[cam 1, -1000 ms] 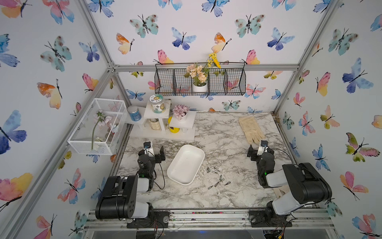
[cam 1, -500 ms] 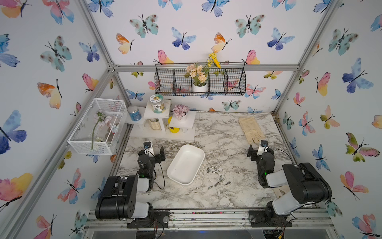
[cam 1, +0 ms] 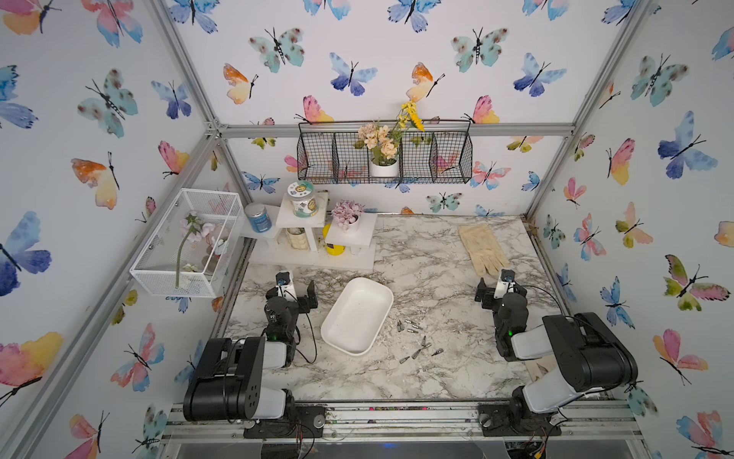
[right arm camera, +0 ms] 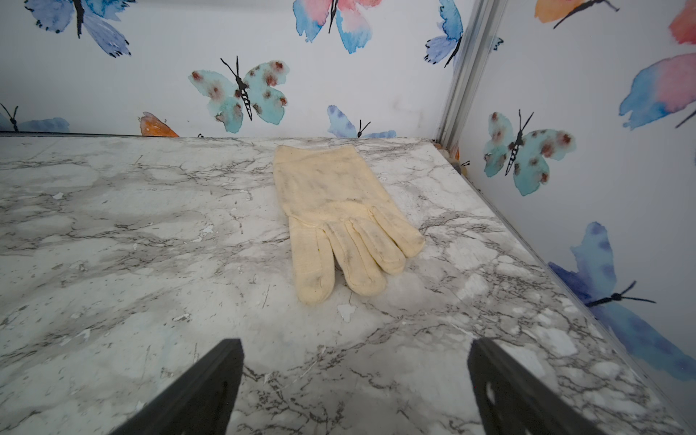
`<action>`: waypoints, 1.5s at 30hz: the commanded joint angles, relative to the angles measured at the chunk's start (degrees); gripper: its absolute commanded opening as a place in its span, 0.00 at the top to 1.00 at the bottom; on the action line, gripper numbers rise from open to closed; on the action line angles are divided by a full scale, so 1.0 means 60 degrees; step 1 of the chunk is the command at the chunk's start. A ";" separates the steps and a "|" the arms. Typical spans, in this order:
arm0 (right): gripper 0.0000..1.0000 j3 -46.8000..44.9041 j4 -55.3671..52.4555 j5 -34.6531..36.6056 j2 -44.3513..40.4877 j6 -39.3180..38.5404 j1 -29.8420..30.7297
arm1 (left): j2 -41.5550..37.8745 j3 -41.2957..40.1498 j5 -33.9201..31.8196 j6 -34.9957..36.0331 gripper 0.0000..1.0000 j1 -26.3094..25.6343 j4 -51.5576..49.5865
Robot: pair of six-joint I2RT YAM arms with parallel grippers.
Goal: Put the bit on the desktop into the storage box
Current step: Adjust the storage box at the center of the board.
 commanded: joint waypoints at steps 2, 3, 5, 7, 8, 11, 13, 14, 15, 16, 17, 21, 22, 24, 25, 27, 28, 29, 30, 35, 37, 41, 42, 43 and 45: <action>0.02 0.0240 -0.0482 -0.0060 -0.0714 0.0014 -0.0042 | -0.0918 0.0258 -0.0794 -0.0218 0.01 -0.0031 -0.1004; 0.01 0.0471 -0.1307 -0.0073 -0.1036 0.0045 -0.0041 | -0.1203 0.0304 -0.0817 -0.0219 0.01 -0.0032 -0.1271; 0.02 0.0882 -0.2456 0.0062 -0.1686 0.0058 -0.0042 | -0.1827 0.0424 -0.0820 -0.0244 0.01 -0.0036 -0.1967; 0.02 0.1165 -0.3307 0.0200 -0.2347 0.0301 -0.0042 | -0.2456 0.0664 -0.0929 -0.0566 0.01 -0.0019 -0.2922; 0.02 0.1361 -0.3868 0.0283 -0.2725 0.0614 -0.0042 | -0.2779 0.0827 -0.1109 -0.0889 0.01 -0.0015 -0.3499; 0.01 0.2172 -0.5862 0.0243 -0.3593 0.1342 -0.0042 | -0.3677 0.1343 -0.2173 -0.2599 0.01 -0.0005 -0.5394; 0.02 0.2760 -0.7368 0.0259 -0.3981 0.2314 -0.0042 | -0.4214 0.1887 -0.3449 -0.4331 0.01 0.0033 -0.7303; 0.02 0.3031 -0.8057 0.0081 -0.4110 0.2543 -0.0041 | -0.4404 0.2191 -0.3667 -0.4800 0.01 0.0094 -0.8118; 0.02 0.3272 -0.8680 -0.0259 -0.4236 0.2643 -0.0042 | -0.4632 0.2409 -0.3427 -0.4919 0.01 0.0201 -0.8720; 0.02 0.3432 -0.9117 -0.0569 -0.4354 0.2778 -0.0041 | -0.4857 0.2542 -0.3130 -0.4930 0.01 0.0260 -0.9103; 0.02 0.3547 -0.9470 -0.0905 -0.4485 0.2919 -0.0042 | -0.5066 0.2632 -0.2838 -0.4939 0.01 0.0274 -0.9400; 0.02 0.3859 -1.0310 -0.2701 -0.4822 0.3245 -0.0042 | -0.5515 0.2983 -0.1087 -0.4740 0.01 0.0273 -1.0245; 0.02 0.3979 -1.0539 -0.3217 -0.4816 0.3367 -0.0042 | -0.5499 0.3097 -0.0575 -0.4770 0.01 0.0276 -1.0461; 0.02 0.4180 -1.0891 -0.4155 -0.4698 0.3450 -0.0028 | -0.5352 0.3333 0.0159 -0.4673 0.01 0.0252 -1.1004; 0.01 0.4320 -1.1142 -0.4558 -0.4578 0.3524 -0.0028 | -0.5250 0.3457 0.0497 -0.4730 0.01 0.0251 -1.1365; 0.02 0.4572 -1.1625 -0.5254 -0.4349 0.3515 -0.0006 | -0.5138 0.3559 0.1186 -0.4705 0.01 0.0237 -1.1781; 0.02 0.4654 -1.1815 -0.5531 -0.4250 0.3515 0.0037 | -0.5166 0.3536 0.1439 -0.4754 0.01 0.0197 -1.1939; 0.01 0.4690 -1.1963 -0.5715 -0.4194 0.3518 0.0105 | -0.5252 0.3496 0.1678 -0.4777 0.01 0.0183 -1.2076; 0.02 0.4716 -1.2098 -0.5900 -0.4181 0.3490 0.0214 | -0.5361 0.3448 0.1914 -0.4804 0.01 0.0149 -1.2182; 0.02 0.4595 -1.2498 -0.6088 -0.4228 0.3456 0.0972 | -0.5793 0.3367 0.2852 -0.4932 0.01 -0.0066 -1.2754; 0.02 0.4506 -1.2539 -0.6034 -0.4212 0.3456 0.1455 | -0.5755 0.3492 0.2891 -0.4881 0.01 -0.0431 -1.3037; 0.02 0.4423 -1.2590 -0.5583 -0.4058 0.3406 0.2614 | -0.5363 0.3712 0.2506 -0.4851 0.01 -0.1563 -1.3371; 0.01 0.4402 -1.2582 -0.5473 -0.3983 0.3376 0.2963 | -0.5193 0.3776 0.2401 -0.4830 0.01 -0.1811 -1.3398; 0.01 0.4394 -1.2611 -0.5349 -0.3913 0.3354 0.3255 | -0.5008 0.3819 0.2291 -0.4787 0.01 -0.2064 -1.3416; 0.02 0.4320 -1.2624 -0.5139 -0.3817 0.3359 0.3680 | -0.4684 0.3933 0.2001 -0.4728 0.01 -0.2391 -1.3502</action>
